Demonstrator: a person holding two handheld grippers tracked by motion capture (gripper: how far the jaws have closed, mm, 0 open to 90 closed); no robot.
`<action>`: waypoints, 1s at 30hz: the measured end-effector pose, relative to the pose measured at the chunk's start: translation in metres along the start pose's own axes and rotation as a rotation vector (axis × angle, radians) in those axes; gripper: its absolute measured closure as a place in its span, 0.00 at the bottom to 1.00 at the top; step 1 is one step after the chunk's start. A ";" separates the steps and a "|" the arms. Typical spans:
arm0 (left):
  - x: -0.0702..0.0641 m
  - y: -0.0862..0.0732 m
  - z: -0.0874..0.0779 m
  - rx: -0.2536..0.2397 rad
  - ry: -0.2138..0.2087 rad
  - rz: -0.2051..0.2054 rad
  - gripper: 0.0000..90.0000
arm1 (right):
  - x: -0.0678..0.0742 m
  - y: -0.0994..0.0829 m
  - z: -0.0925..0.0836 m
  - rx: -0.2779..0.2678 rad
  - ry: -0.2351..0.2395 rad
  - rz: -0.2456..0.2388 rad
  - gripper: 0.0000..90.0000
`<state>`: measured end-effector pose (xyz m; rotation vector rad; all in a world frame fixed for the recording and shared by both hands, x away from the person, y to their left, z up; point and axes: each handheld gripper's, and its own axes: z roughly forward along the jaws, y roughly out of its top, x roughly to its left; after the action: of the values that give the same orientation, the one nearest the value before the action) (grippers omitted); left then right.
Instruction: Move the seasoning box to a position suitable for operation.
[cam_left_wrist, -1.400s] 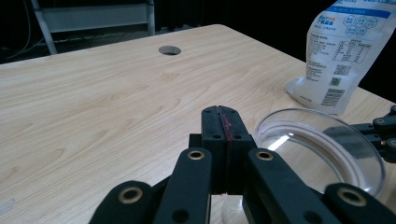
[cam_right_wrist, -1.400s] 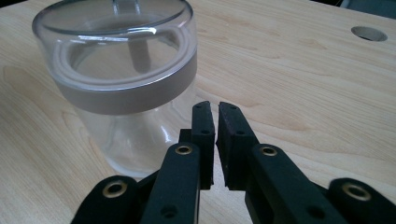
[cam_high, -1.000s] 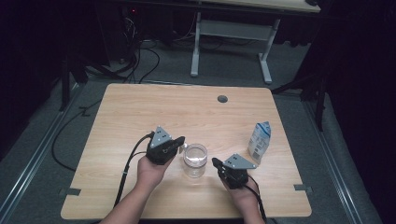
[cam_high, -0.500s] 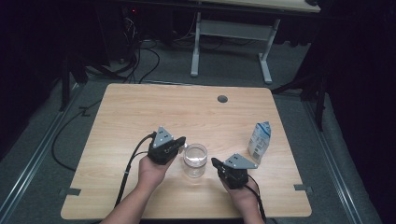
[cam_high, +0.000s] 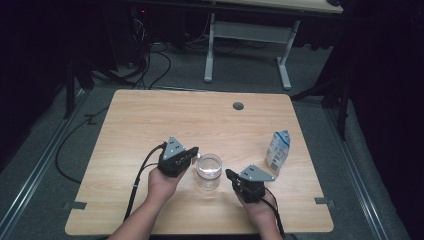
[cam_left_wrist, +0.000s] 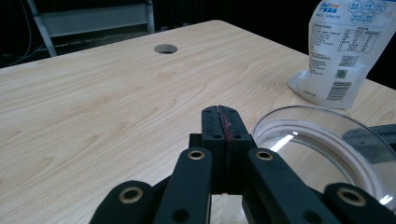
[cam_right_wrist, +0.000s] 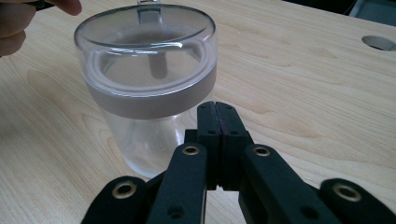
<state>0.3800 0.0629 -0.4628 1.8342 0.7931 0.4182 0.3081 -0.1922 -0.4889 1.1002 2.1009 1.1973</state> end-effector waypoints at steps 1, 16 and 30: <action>0.000 0.000 0.000 -0.001 0.001 0.001 1.00 | 0.000 0.000 0.000 0.000 0.000 -0.001 1.00; -0.002 0.000 0.000 0.000 -0.003 0.011 1.00 | 0.001 0.000 0.000 -0.003 0.004 0.001 1.00; -0.002 0.000 0.000 -0.001 -0.002 0.009 1.00 | 0.002 0.002 -0.002 -0.006 0.005 0.000 1.00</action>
<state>0.3788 0.0618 -0.4631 1.8372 0.7836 0.4219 0.3064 -0.1907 -0.4867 1.0957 2.0996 1.2073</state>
